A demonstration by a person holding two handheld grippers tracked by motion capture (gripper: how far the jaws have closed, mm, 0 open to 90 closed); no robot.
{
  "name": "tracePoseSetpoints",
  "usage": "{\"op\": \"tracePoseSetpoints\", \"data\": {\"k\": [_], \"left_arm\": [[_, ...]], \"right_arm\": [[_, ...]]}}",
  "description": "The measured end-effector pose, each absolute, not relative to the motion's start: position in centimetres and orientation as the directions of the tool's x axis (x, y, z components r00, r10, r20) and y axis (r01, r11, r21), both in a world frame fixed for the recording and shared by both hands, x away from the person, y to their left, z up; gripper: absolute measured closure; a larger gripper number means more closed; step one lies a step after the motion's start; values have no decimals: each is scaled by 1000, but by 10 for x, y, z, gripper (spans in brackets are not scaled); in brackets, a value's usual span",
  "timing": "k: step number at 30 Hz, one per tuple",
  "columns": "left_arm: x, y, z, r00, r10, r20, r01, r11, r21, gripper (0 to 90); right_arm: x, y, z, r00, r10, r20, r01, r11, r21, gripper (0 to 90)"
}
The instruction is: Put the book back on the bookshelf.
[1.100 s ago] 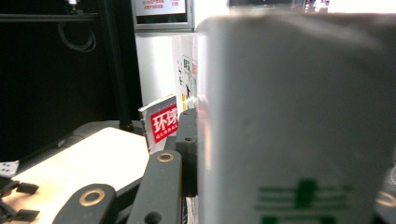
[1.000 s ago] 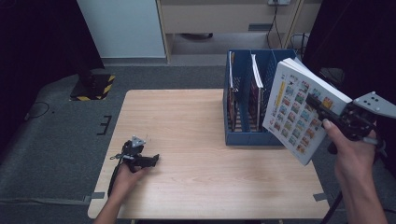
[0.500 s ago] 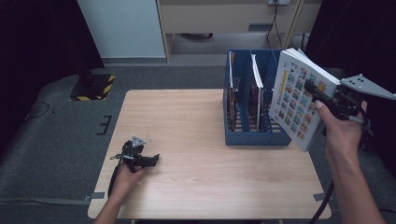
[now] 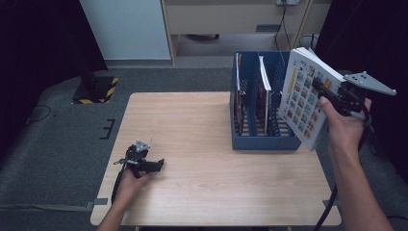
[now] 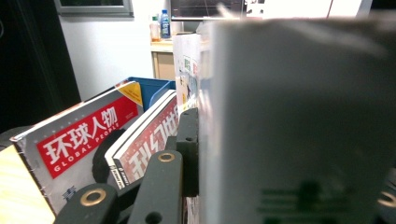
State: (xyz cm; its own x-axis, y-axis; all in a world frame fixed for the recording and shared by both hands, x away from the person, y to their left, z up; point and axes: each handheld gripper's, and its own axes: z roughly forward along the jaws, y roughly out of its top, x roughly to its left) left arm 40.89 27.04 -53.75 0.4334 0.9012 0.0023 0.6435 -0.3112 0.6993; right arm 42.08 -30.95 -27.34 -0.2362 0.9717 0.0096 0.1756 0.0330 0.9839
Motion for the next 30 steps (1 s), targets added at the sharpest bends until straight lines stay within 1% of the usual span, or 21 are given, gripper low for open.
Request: {"op": "tracePoseSetpoints", "data": {"k": [14,30], "left_arm": [[409,270,-537,432,902,2,644,-310,700,0],[409,270,-537,430,903,1,644,-308,700,0]], "right_arm": [[441,-313,-278,-187,982,22,207,17,978,738],[484,-308,-285,-131,990,43,227,-12,974,738]]}}
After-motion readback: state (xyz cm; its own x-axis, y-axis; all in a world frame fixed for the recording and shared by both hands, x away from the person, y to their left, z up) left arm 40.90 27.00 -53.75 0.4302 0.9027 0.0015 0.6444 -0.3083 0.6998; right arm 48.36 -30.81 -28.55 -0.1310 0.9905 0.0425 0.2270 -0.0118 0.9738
